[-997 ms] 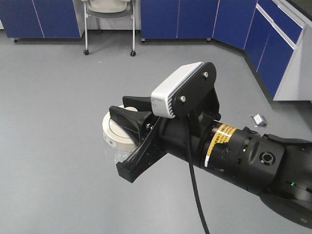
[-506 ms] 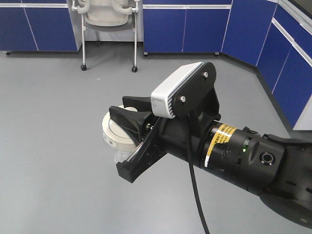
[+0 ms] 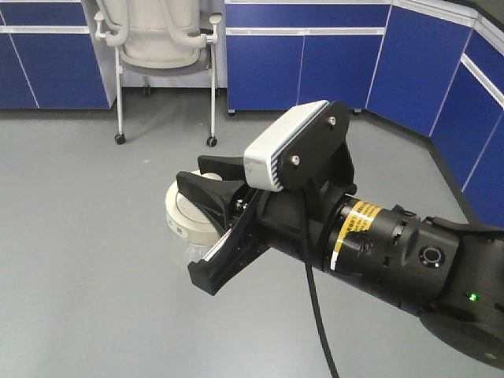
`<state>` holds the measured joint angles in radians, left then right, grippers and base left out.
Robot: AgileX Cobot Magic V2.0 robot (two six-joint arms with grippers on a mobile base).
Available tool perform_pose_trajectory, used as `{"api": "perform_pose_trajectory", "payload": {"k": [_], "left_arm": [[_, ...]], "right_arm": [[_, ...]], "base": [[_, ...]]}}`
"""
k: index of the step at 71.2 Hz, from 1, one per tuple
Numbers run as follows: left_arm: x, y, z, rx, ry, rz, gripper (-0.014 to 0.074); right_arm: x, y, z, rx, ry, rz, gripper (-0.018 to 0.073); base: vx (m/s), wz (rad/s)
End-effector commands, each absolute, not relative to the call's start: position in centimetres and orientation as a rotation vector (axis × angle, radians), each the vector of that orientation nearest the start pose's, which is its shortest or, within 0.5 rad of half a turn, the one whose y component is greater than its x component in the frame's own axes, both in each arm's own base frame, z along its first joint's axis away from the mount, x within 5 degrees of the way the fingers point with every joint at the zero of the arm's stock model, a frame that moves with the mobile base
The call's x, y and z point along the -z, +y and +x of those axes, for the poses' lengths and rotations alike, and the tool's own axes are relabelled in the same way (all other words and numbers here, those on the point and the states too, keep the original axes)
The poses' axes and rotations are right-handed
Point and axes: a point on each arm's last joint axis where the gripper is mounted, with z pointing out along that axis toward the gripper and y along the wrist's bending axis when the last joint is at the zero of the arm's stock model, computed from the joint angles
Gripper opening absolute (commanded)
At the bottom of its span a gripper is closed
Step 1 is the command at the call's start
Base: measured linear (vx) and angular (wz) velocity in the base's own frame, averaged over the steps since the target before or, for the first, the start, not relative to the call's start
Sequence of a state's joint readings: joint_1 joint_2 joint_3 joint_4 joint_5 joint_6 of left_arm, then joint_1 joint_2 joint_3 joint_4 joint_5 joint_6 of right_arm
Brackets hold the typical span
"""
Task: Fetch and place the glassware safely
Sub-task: 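Hold the jar in the right gripper while driving toward the blue-cabinet counter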
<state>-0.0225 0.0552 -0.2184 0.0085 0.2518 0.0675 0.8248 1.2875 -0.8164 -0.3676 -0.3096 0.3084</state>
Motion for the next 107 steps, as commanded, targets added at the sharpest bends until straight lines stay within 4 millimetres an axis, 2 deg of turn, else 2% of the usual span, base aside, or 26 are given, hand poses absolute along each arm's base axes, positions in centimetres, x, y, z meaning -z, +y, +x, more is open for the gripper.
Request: {"api": "perform_pose_trajectory", "payload": {"k": [1,52,107], "left_arm": [[-27.44,-0.12,4.76,-0.026,1.483,0.062,-0.0007],[-27.45,-0.12,4.78,-0.026,1.483,0.062,-0.0007],[-27.45,-0.12,4.78,-0.026,1.483,0.062,-0.0007]], "right_arm": [[-35.21,21.62,18.36,-0.740,1.359,-0.742,-0.0003],[-35.15,21.61,18.38,-0.736,1.366,-0.744,-0.0003],[-35.15,21.61,18.38,-0.736,1.366,-0.744,-0.0003]], "base": [[0.57,-0.01],[0.53,-0.04],[0.30,-0.69]]}}
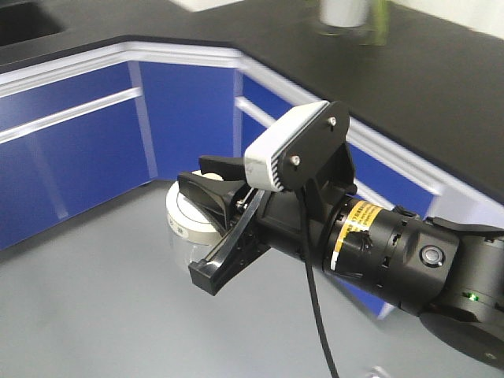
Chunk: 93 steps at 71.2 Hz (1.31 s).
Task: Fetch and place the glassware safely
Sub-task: 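Hold the jar in the right gripper while driving toward the blue-cabinet counter, then hold the jar in the right gripper above the black countertop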
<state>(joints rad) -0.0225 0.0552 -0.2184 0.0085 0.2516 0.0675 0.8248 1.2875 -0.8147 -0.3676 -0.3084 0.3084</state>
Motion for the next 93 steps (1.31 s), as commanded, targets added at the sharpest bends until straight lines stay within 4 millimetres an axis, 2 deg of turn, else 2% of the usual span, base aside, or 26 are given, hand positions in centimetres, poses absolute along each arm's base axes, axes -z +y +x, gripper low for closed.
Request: {"api": "perform_pose_trajectory", "payload": {"k": [1,66,93], "left_arm": [[-27.45,-0.12,4.78,-0.026,1.483,0.062,-0.0007],[-27.45,-0.12,4.78,-0.026,1.483,0.062,-0.0007],[-27.45,-0.12,4.78,-0.026,1.483,0.062,-0.0007]], "right_arm": [[-35.15,21.61,18.38,-0.736,1.366,-0.744,-0.0003],[-35.14,21.61,18.39,-0.736,1.367,-0.744,-0.0003],[-35.14,21.61,18.39,-0.736,1.367,-0.744,-0.0003]], "base": [[0.23,-0.72],[0.18,-0.71],[0.17,-0.43]]}}
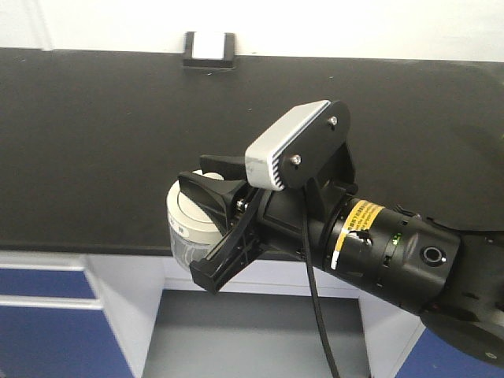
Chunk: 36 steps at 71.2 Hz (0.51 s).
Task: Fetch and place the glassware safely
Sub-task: 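Hold the jar in the right gripper above the black countertop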
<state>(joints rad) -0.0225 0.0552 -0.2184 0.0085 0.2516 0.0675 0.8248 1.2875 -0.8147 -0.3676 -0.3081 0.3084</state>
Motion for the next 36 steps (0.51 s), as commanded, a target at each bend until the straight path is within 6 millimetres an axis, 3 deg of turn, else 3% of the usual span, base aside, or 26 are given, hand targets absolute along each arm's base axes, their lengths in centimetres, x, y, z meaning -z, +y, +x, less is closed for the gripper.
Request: {"api": "perform_pose_trajectory", "payload": {"k": [1,36], "left_arm": [[-27.45,-0.12,4.78,-0.026,1.483,0.062,-0.0007],[-27.45,-0.12,4.78,-0.026,1.483,0.062,-0.0007]], "right_arm": [[-35.14,21.61,18.39,-0.736,1.367,-0.744,-0.0003],[-35.15,21.61,18.38,-0.736,1.366,-0.744,-0.0003]], "base": [[0.17,-0.26],[0.16,-0.13]]}}
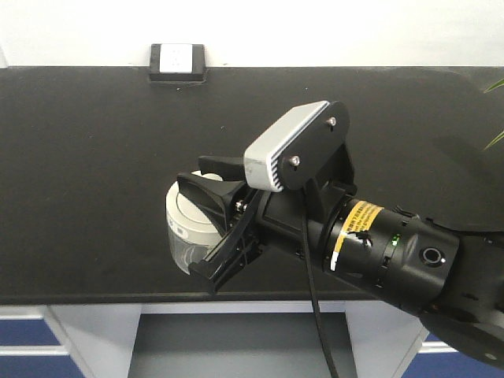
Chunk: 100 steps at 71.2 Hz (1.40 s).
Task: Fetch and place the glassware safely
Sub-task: 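Hold the jar in the right gripper above the black countertop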
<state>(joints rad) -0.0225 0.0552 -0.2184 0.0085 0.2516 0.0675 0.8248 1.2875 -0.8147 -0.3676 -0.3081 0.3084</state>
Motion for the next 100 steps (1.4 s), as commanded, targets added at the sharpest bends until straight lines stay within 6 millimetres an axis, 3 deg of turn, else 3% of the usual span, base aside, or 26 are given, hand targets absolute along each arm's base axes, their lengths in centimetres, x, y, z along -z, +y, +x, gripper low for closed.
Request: {"api": "perform_pose_trajectory", "payload": {"k": [1,100], "left_arm": [[-27.45,-0.12,4.78,-0.026,1.483,0.062,-0.0007],[-27.45,-0.12,4.78,-0.026,1.483,0.062,-0.0007]], "right_arm": [[-35.15,21.61,18.38,-0.736,1.366,-0.744,-0.0003],[-35.15,21.61,18.38,-0.736,1.366,-0.744,-0.0003]], "base": [[0.15,-0.09],[0.09,0.00]]}}
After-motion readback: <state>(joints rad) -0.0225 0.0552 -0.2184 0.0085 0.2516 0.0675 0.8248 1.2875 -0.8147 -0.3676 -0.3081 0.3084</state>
